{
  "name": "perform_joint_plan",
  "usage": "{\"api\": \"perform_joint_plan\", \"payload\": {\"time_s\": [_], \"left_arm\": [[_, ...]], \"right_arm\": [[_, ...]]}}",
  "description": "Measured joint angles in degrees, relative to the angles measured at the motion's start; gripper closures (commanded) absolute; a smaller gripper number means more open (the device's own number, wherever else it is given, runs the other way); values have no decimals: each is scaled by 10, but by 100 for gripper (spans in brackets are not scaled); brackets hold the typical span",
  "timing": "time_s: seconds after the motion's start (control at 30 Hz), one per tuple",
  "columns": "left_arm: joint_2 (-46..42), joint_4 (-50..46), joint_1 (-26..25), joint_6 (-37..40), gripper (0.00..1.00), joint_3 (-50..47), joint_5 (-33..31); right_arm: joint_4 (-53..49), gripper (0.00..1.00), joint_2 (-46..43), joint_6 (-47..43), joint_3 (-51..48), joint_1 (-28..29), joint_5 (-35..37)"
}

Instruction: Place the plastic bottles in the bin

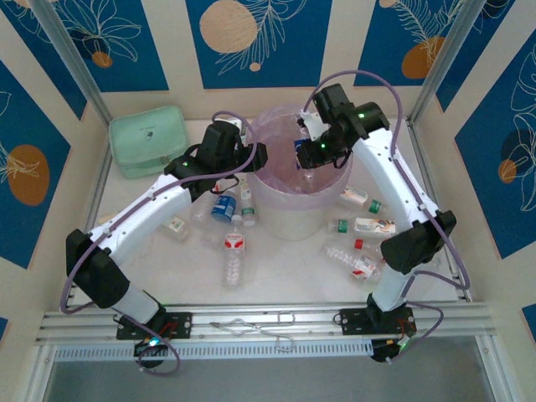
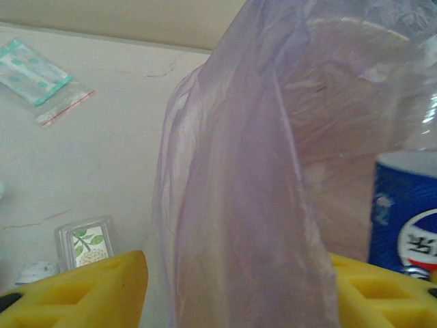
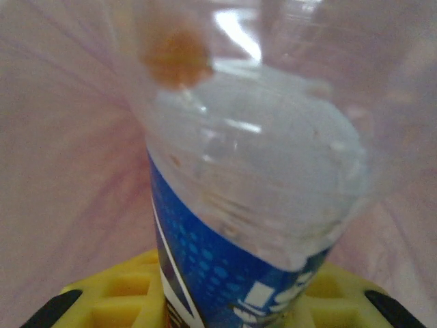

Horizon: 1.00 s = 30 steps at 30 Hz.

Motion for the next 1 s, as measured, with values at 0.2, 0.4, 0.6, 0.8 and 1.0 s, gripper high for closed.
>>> {"api": "perform_joint_plan", "payload": {"time_s": [0.2,0.4,0.6,0.8,1.0], "left_arm": [[0,0,-2,0,39,1,0],[0,-1,-5,0,39,2,-4],[0,-2,-7,0,39,3,-7],[0,-2,-14,0,39,4,-9],[3,-2,-16,0,39,4,-9]], "right_arm": [[-10,100,33,-17,-25,19,73],[10,100,71,-11,-68,34,96],[47,70,116,11,-108,42,66],[95,42,122,49,-153,42,29],[125,1,116,77,-171,40,19]]}}
